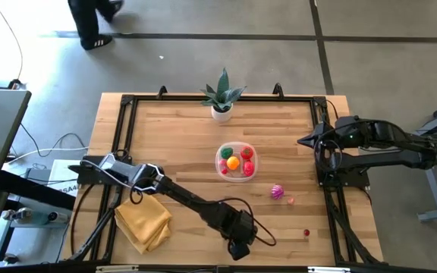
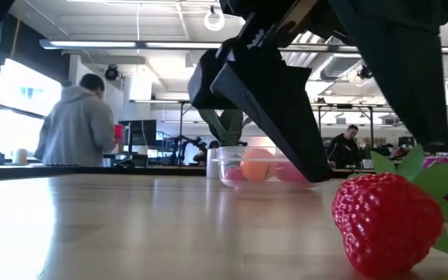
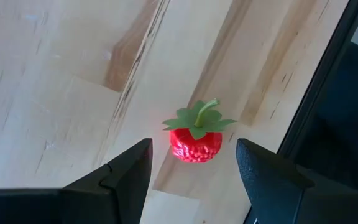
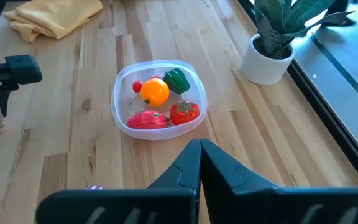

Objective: Pick and placing Produce into tupperware
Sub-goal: Put the strawberry into the transparent bin

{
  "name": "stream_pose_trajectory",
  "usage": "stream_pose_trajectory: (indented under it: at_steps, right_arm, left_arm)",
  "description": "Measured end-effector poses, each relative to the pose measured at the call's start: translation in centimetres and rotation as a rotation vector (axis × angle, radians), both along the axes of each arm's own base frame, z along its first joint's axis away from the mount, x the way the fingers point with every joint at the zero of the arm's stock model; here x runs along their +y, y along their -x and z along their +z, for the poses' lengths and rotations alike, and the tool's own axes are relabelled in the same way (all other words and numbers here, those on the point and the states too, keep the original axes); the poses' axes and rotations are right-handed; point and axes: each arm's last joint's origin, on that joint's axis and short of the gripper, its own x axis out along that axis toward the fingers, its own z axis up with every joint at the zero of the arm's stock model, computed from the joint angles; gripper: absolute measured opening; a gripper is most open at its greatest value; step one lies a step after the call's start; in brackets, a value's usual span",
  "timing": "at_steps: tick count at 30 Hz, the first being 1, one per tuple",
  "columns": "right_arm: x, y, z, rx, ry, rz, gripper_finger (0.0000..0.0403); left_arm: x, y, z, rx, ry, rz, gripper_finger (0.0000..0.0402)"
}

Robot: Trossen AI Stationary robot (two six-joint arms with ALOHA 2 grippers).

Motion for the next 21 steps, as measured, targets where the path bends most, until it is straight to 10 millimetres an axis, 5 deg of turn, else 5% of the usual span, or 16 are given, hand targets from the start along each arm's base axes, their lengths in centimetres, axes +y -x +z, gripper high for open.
stream_pose_trajectory:
  at_steps: [21]
  right_arm:
    - [0.0,0.0,0.0,0.0,0.0,0.0,0.0]
  left_arm:
    - [-0.3,-0.6,-2.6,0.029,0.018,0.015,0.0223]
